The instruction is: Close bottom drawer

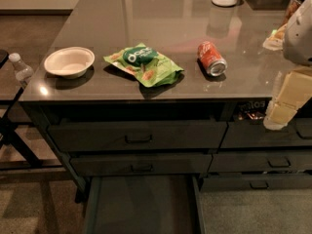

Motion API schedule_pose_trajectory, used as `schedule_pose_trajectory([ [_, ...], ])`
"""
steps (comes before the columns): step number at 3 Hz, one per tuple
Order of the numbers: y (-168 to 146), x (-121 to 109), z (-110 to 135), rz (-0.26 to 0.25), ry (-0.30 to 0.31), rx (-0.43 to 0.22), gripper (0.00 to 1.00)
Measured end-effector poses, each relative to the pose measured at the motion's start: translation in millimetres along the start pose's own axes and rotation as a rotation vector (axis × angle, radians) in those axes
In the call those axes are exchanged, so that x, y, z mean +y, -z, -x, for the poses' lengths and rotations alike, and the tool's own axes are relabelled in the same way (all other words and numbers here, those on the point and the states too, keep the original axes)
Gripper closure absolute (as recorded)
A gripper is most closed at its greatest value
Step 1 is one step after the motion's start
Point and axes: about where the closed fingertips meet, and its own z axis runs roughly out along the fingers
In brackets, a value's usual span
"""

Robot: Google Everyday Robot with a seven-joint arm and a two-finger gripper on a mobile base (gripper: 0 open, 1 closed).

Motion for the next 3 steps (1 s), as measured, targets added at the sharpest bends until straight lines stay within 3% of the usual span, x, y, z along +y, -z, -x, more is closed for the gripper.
schedule_pose_trajectory([
  [1,0.0,0.0,0.0,0.0,0.0,0.0,0.0],
  [2,0.0,0.0,0.0,0.0,0.0,0.0,0.18],
  [3,0.0,0.0,0.0,0.0,0.0,0.0,0.42],
])
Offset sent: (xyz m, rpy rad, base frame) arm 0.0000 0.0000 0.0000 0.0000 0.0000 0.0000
